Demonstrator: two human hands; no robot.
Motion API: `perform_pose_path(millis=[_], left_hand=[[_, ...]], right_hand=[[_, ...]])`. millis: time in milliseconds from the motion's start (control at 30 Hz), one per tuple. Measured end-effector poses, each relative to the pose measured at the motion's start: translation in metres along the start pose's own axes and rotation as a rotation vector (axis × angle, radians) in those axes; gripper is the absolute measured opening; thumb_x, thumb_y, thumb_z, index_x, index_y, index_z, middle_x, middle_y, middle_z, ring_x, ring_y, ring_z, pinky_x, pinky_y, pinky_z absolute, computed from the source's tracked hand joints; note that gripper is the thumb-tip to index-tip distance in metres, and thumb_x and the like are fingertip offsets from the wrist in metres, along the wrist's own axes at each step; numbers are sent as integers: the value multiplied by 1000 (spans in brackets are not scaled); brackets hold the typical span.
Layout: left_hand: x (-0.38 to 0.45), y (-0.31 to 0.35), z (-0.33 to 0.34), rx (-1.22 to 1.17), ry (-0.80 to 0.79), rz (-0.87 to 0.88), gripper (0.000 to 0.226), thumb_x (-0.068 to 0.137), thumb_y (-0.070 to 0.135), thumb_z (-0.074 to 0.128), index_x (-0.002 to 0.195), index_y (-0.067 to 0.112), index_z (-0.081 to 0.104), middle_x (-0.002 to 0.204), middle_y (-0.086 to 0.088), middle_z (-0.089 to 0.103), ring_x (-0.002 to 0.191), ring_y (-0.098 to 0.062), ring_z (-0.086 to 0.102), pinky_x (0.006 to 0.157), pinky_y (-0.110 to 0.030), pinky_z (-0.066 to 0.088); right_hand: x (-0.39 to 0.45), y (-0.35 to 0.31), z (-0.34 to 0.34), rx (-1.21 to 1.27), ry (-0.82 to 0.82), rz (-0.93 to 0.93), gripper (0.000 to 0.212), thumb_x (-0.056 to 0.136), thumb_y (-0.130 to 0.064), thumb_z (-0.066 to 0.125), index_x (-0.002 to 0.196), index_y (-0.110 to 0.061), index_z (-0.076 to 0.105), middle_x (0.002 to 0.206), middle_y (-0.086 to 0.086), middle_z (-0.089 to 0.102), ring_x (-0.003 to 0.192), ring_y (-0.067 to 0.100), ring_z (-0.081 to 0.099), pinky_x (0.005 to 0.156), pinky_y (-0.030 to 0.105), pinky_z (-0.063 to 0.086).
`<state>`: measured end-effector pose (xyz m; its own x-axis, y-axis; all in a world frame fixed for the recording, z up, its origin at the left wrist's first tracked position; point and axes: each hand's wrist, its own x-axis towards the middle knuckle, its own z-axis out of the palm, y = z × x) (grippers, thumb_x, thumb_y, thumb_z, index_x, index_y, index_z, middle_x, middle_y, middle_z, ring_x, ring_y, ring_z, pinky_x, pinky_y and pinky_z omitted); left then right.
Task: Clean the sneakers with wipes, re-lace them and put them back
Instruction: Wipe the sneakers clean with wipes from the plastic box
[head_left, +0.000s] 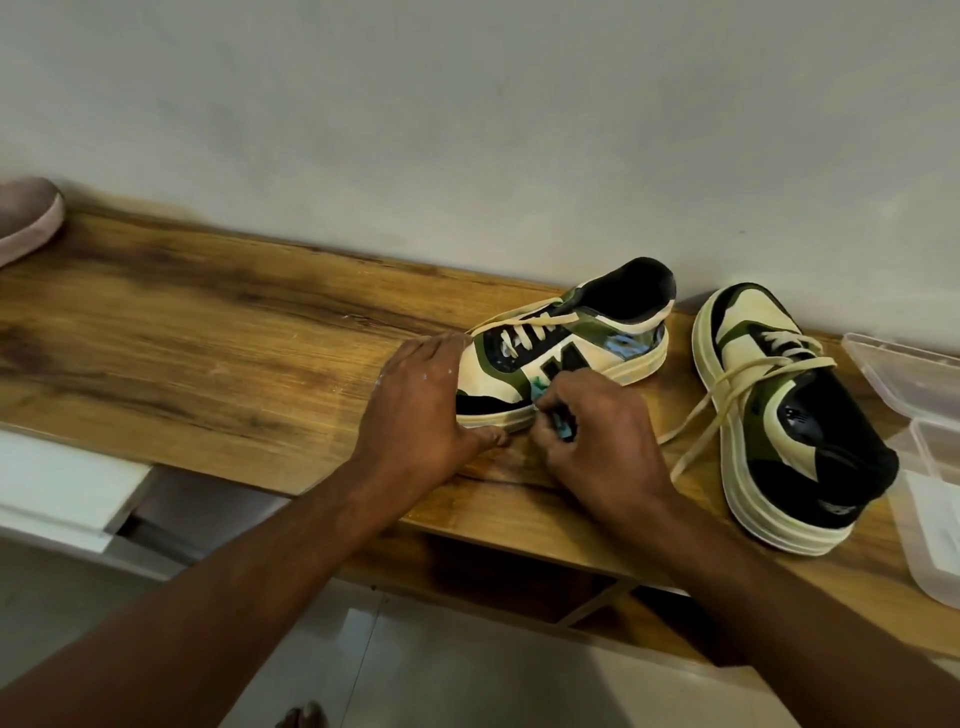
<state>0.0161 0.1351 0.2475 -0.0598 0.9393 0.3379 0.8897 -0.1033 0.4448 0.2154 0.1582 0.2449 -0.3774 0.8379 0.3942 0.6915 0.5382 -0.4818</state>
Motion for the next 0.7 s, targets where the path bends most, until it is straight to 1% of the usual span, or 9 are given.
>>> perform_pose_path(millis=[67,133,233,267,367,433,500,600,700], left_hand=[[0,1,-1,-2,-5,0,100,56,53,98,140,17,57,134,0,65,124,-20,52,101,-33,41],[0,2,-1,-3,2,-5,101,54,53,99,139,17,58,134,0,65,124,-20,52,100,-33,42],[-1,3,0,-1,5,-14,101,54,52,99,140,18,57,135,1,64,125,-19,51,101,-36,44],[-1,4,0,1,6,-16,101,54,53,99,140,19,57,135,1,64,126,-19,51,102,-37,44],[-1,6,-1,4,8,-18,100,56,52,99,140,18,57,134,1,64,125,-20,51,99,-35,42],[-1,6,0,9,8,-18,97,58,49,98,139,18,57,133,0,65,123,-19,52,97,-33,42],[-1,5,-2,12,-2,-19,97,57,50,98,139,18,57,132,1,65,122,-19,53,96,-32,42],[0,1,-7,12,-17,-25,100,54,54,98,139,19,58,134,1,66,123,-21,55,94,-32,44],[0,-5,-13,21,-35,-32,100,54,51,100,139,18,60,134,-1,67,124,-23,58,96,-35,46]], right_hand=[[6,10,-9,-3,51,58,19,81,-8,81,82,-19,66,82,-8,63,75,4,56,64,21,49],[12,22,-20,11,123,170,18,82,-8,82,84,-19,68,86,-8,66,79,3,60,67,19,52],[19,33,-30,-10,221,267,15,82,-10,83,89,-18,71,90,-6,69,83,8,64,72,28,59],[18,31,-29,-6,225,267,15,83,-10,82,89,-18,71,90,-6,68,83,7,63,72,26,59],[10,11,-12,-2,146,118,16,84,-8,80,87,-18,67,89,-7,64,79,5,57,70,18,52],[6,-1,-1,-19,61,-14,17,84,-7,78,87,-19,65,90,-6,61,79,8,55,67,21,50],[8,0,-2,-30,43,-48,17,85,-8,77,88,-18,65,90,-5,61,79,9,55,65,23,50],[21,21,-23,-18,180,122,14,86,-13,78,86,-20,67,88,-8,63,79,3,57,68,15,47],[33,42,-45,-2,349,305,9,84,-17,78,85,-20,69,82,-9,67,75,5,63,69,24,54]])
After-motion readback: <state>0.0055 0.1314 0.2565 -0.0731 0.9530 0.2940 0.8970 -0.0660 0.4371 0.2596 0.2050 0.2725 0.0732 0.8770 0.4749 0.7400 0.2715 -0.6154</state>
